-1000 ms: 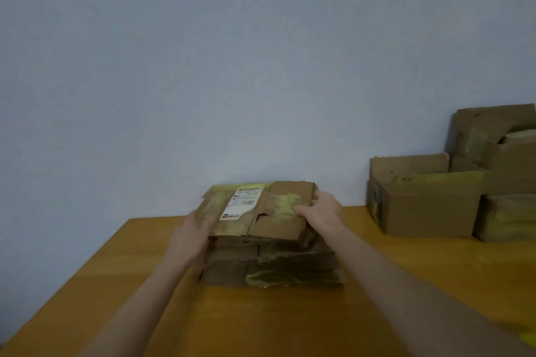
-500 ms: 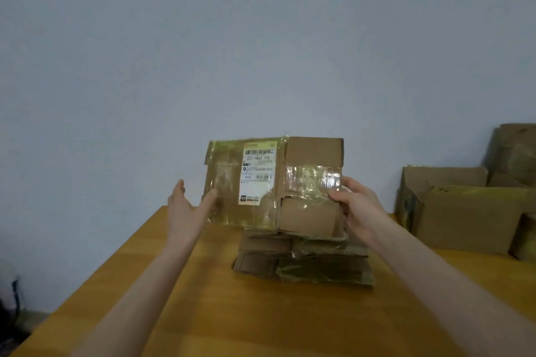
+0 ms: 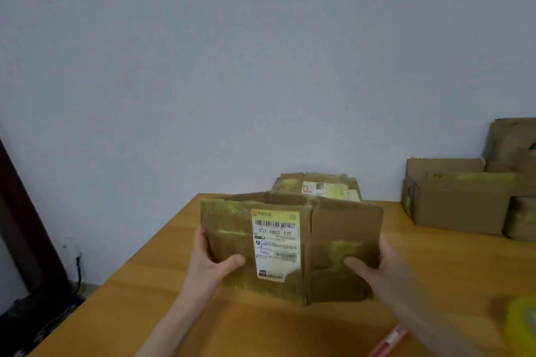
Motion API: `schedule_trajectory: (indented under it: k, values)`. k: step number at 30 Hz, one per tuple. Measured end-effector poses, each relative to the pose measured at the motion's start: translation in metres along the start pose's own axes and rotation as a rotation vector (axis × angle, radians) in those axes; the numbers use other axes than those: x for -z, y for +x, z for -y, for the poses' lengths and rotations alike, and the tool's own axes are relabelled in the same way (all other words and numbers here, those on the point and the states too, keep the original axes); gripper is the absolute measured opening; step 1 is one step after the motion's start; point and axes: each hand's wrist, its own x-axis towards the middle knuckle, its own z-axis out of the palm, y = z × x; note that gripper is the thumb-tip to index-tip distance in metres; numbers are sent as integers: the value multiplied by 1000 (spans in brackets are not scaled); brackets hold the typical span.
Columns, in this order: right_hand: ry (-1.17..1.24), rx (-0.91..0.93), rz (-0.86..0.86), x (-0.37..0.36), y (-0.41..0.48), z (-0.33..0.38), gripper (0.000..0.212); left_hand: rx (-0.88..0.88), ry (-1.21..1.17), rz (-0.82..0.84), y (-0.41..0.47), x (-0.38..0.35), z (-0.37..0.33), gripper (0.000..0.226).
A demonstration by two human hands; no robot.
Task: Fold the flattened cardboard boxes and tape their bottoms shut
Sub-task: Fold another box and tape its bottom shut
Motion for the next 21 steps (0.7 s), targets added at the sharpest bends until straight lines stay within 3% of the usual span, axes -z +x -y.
schedule_trajectory:
  k: [3, 8, 11, 15, 17, 21]
  values:
    - [-19, 55, 71, -16, -11, -20, 46, 23, -3, -11, -21, 4, 5, 114]
    - [110, -36, 155, -28, -6, -29, 79, 21, 62, -8, -37, 17, 10, 117]
    - [195, -9, 154, -23, -9, -18, 80, 4, 64, -27, -42, 25, 8, 116]
    - [-28, 186, 254, -25, -22, -4, 100, -79, 46, 13, -39, 30, 2, 101]
    - [-202, 274, 247, -34, -20, -8, 95, -75, 34, 55, -41, 24, 2, 95]
    - [-158, 260, 198, -38, -4, -8, 77, -74, 11, 84, -45, 14, 4, 90]
